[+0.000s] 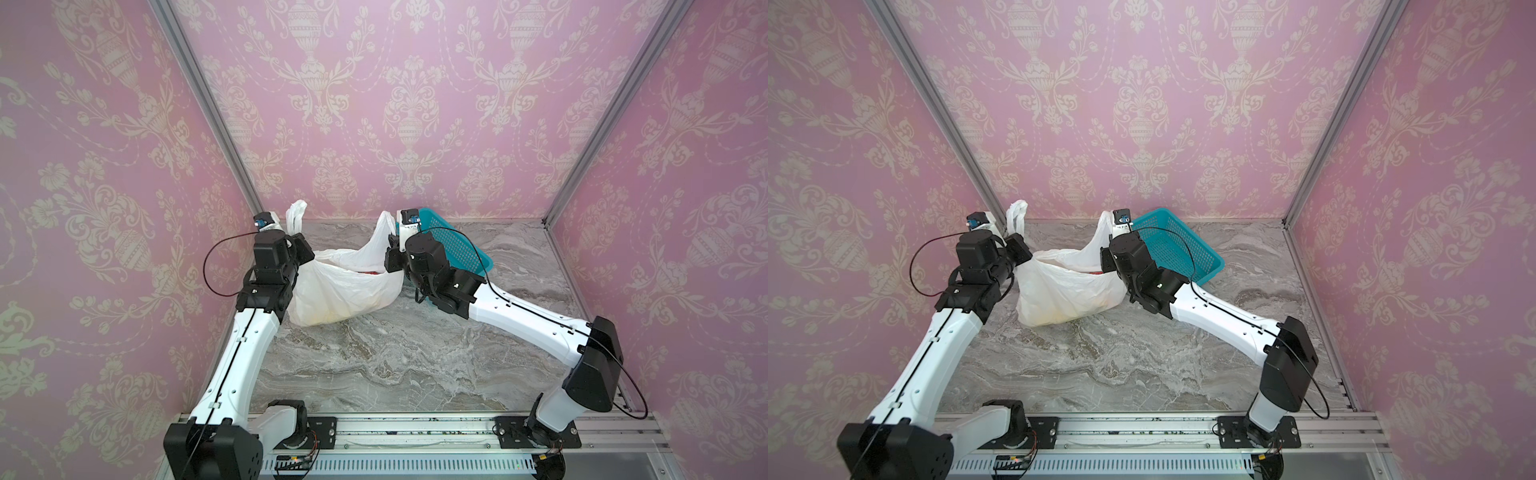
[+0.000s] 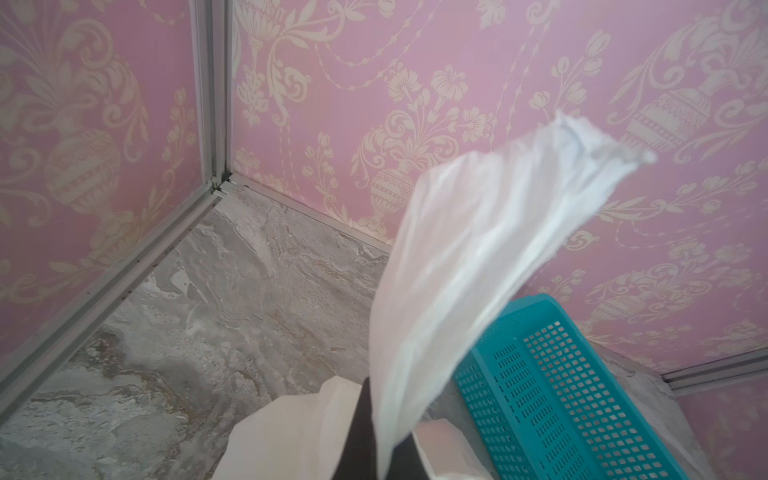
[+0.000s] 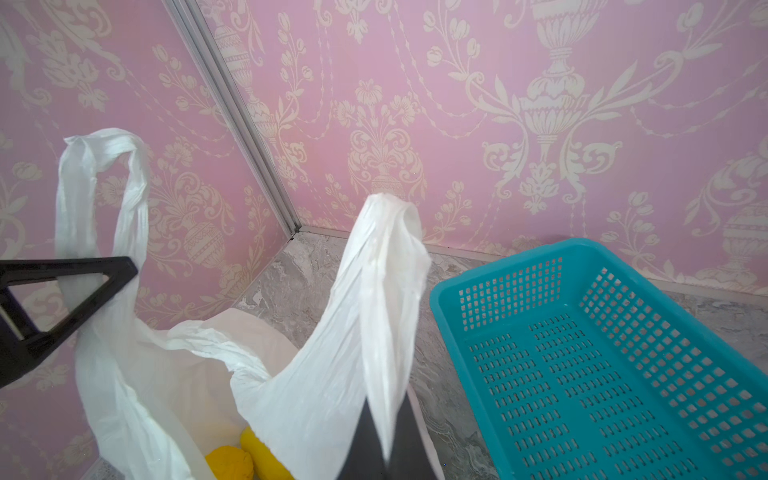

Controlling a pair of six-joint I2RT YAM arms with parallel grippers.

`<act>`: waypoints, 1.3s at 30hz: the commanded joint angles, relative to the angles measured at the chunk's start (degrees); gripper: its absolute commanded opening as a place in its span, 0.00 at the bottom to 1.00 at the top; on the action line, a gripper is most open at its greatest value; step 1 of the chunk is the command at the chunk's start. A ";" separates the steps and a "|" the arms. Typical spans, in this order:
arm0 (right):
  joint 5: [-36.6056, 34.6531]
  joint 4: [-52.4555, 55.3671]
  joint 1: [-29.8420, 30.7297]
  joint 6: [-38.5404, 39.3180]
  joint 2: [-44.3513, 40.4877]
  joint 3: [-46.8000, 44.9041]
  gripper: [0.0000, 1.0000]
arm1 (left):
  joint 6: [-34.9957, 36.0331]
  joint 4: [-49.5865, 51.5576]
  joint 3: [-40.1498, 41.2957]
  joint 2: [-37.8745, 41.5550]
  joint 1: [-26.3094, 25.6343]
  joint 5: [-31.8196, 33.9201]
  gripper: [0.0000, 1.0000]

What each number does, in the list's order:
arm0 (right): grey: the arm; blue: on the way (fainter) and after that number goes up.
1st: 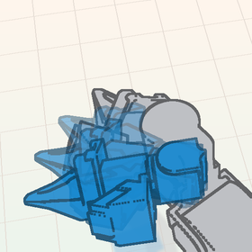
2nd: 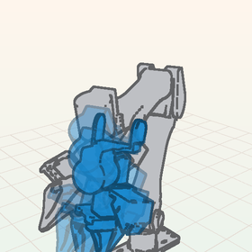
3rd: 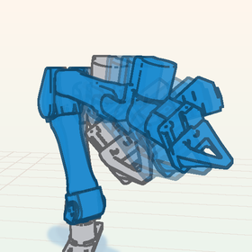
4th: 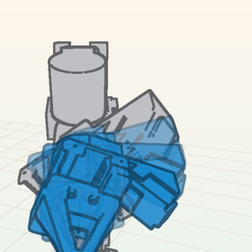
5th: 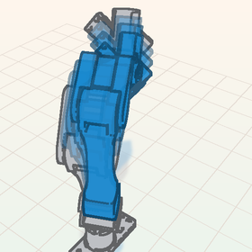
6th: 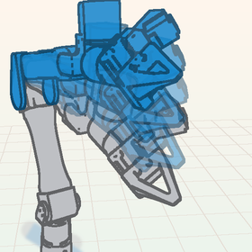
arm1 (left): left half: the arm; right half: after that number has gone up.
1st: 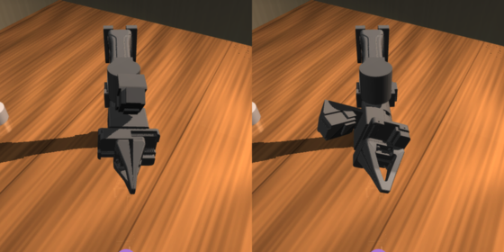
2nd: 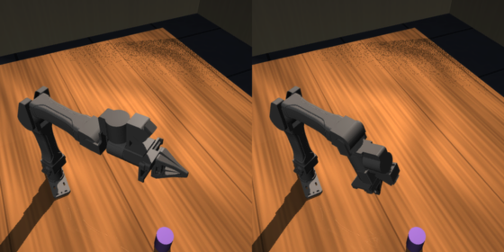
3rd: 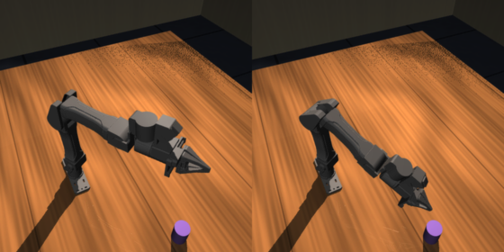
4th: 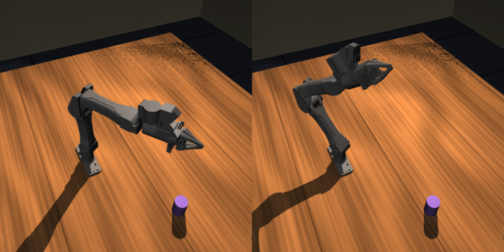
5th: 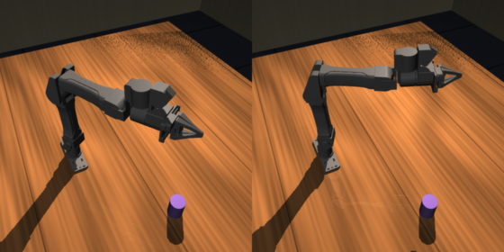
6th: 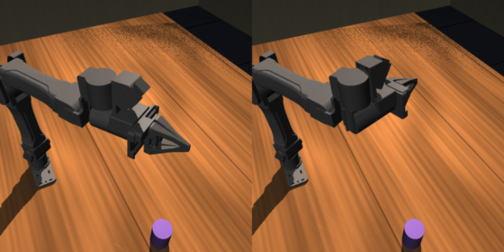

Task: Untie the knot of the plastic bag and take out the fruit
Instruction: Pick up the plastic bag from the middle-left of the table, then place the plastic bag at the top-left of the table.

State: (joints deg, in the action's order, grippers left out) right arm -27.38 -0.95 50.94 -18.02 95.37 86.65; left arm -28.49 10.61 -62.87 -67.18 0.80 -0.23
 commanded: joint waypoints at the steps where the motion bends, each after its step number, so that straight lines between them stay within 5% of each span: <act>1: -1.85 -1.23 -0.65 -1.58 2.08 5.11 0.00 | -4.62 -1.97 -6.36 -4.43 3.31 -10.74 0.00; 13: -1.44 2.31 -3.01 -0.46 16.30 27.63 0.00 | 0.85 4.92 -26.39 -13.98 4.29 -16.64 0.00; 18: -0.01 -1.21 -2.75 -0.41 14.78 20.48 0.00 | -4.10 -2.43 -10.53 -8.40 4.30 -15.15 0.00; 26: 0.68 -7.43 -1.64 -3.41 10.23 2.79 0.00 | -8.67 1.45 4.04 1.19 3.09 -9.95 0.00; 29: -0.69 -8.45 -1.32 -4.68 7.58 -2.63 0.06 | -5.81 5.97 4.46 5.99 -2.01 -4.32 0.20; 34: -0.90 -8.07 -1.02 -6.40 1.36 -10.06 0.58 | 4.38 17.10 -5.26 9.37 -7.57 2.25 0.72; 39: -2.30 -4.81 -0.13 -8.60 -6.47 -16.64 0.73 | 15.53 27.54 -20.35 6.96 -7.74 8.54 0.82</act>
State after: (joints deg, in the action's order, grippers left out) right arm -27.94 -6.59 50.06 -24.38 93.03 72.88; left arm -22.15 30.09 -78.17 -59.90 -6.66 2.76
